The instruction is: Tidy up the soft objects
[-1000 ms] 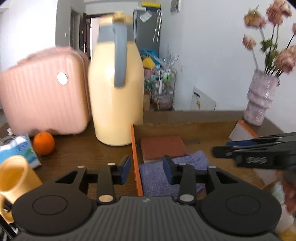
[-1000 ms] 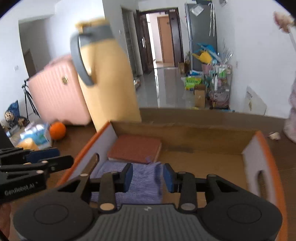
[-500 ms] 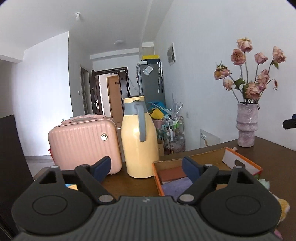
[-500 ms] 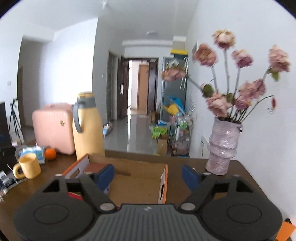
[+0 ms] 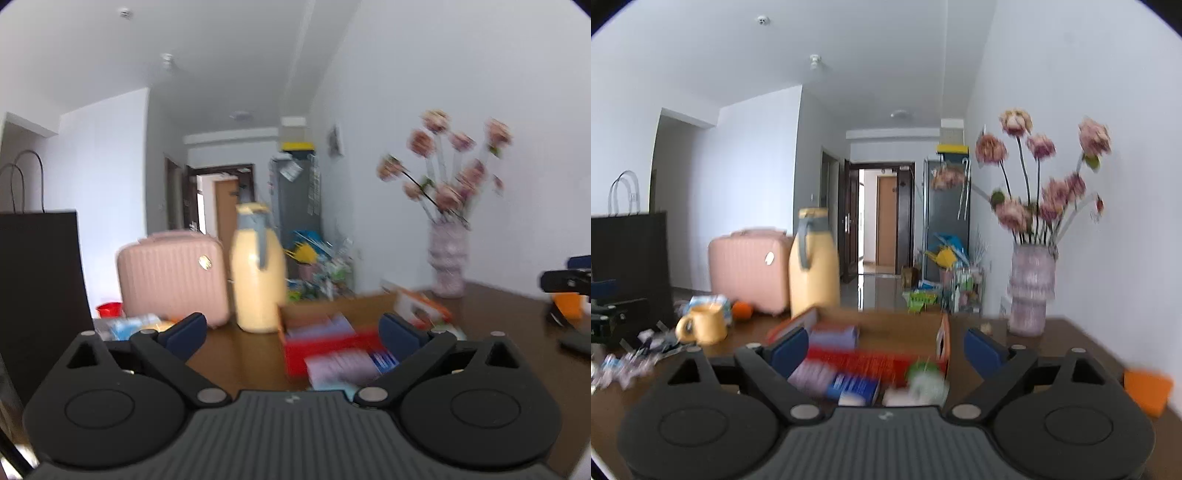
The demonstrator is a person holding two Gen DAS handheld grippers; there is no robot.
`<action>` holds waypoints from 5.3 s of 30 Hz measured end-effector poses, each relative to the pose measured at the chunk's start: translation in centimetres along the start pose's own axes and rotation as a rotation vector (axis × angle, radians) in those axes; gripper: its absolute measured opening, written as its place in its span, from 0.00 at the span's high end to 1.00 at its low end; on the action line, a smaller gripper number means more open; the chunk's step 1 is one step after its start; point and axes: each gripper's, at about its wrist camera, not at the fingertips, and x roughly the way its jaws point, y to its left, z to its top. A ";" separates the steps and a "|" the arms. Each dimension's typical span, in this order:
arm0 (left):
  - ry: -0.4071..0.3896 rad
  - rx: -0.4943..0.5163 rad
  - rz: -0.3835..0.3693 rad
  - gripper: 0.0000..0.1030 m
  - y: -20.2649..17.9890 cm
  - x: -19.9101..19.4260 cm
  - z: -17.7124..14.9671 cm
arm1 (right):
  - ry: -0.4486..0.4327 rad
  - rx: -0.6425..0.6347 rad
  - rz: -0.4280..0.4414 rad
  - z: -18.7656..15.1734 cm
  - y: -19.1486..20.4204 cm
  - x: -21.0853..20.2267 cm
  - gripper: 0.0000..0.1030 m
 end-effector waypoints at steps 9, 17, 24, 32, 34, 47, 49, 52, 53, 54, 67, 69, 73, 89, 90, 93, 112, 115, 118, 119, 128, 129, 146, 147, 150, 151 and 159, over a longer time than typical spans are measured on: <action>0.131 0.010 -0.112 0.01 -2.5 -6.2 -6.6 | 0.135 0.042 -0.028 -9.5 1.4 -6.2 0.12; 0.163 -0.063 -0.124 0.05 -3.6 -3.2 -5.9 | 0.157 0.127 0.016 -9.8 0.5 -4.1 0.14; 0.152 -0.125 -0.176 0.29 -6.7 2.9 -4.8 | 0.220 0.179 0.066 -9.0 0.2 2.9 0.16; 0.402 -0.244 -0.225 0.85 -6.4 11.0 -7.5 | 0.318 0.270 0.149 -9.4 0.6 11.5 0.42; 0.428 -0.246 -0.232 0.89 -5.9 10.8 -8.4 | 0.331 0.296 0.159 -9.8 0.7 12.5 0.44; 0.490 -0.288 -0.310 0.94 -4.4 7.2 -9.5 | 0.341 0.319 0.182 -11.4 2.5 7.4 0.82; 0.497 -0.276 -0.328 0.91 -4.4 5.8 -9.2 | 0.334 0.316 0.168 -11.7 2.8 5.6 0.82; 0.474 -0.309 -0.326 0.77 -3.4 4.0 -8.5 | 0.314 0.299 0.110 -12.1 3.1 3.7 0.82; 0.464 -0.333 -0.326 0.63 -2.9 3.6 -8.2 | 0.307 0.295 0.095 -12.2 3.2 3.3 0.82; 0.457 -0.358 -0.323 0.51 -2.4 3.3 -7.9 | 0.305 0.294 0.089 -12.3 3.3 3.1 0.82; 0.538 -0.435 -0.425 0.87 -4.2 4.9 -10.2 | 0.297 0.260 0.056 -12.4 4.2 2.5 0.82; 0.520 -0.426 -0.434 0.90 -4.2 4.6 -10.1 | 0.295 0.259 0.055 -12.4 4.2 2.4 0.82; 0.500 -0.429 -0.440 0.93 -3.9 4.4 -9.9 | 0.290 0.266 0.061 -12.3 4.3 2.6 0.83; 0.261 -0.334 -0.366 0.93 1.7 20.9 4.7 | 0.113 0.313 0.155 2.3 4.9 21.8 0.85; 0.284 -0.317 -0.342 0.93 2.1 23.6 5.3 | 0.131 0.325 0.143 2.7 5.0 24.1 0.85; 0.361 -0.258 -0.264 0.93 2.6 30.2 4.3 | 0.265 0.330 0.101 2.5 5.6 31.7 0.85; 0.424 -0.135 -0.156 0.59 3.9 29.4 4.0 | 0.354 0.173 0.052 5.4 3.5 30.7 0.48; 0.344 -0.127 -0.135 0.47 3.7 26.0 5.8 | 0.283 0.126 0.051 7.5 2.4 26.5 0.37; 0.251 -0.136 -0.094 0.25 3.3 22.2 7.0 | 0.218 0.070 0.036 8.7 1.4 22.9 0.25; 0.211 -0.140 -0.065 0.19 3.2 21.1 7.2 | 0.181 0.050 0.025 8.9 1.0 21.4 0.23; 0.026 -0.083 0.006 0.10 0.5 12.9 6.8 | 0.043 0.007 -0.056 7.1 -1.2 14.2 0.14; 0.025 -0.079 0.007 0.10 0.2 12.6 6.8 | 0.042 0.014 -0.056 7.0 -1.2 13.8 0.14; 0.148 -0.147 -0.078 0.04 -2.3 0.1 -2.1 | 0.075 0.099 -0.063 -5.6 0.2 -1.2 0.14; 0.164 -0.144 -0.083 0.04 -2.5 0.3 -2.2 | 0.094 0.112 -0.057 -6.1 0.1 -1.0 0.14; 0.174 -0.120 -0.061 0.04 -3.2 1.4 -2.4 | 0.154 0.125 -0.077 -7.2 0.1 0.9 0.14; 0.177 -0.122 -0.061 0.04 -3.3 1.8 -2.6 | 0.157 0.133 -0.083 -7.4 0.1 1.5 0.13; 0.240 -0.119 -0.068 0.04 -4.0 6.1 -4.4 | 0.244 0.232 -0.121 -7.8 0.0 10.1 0.13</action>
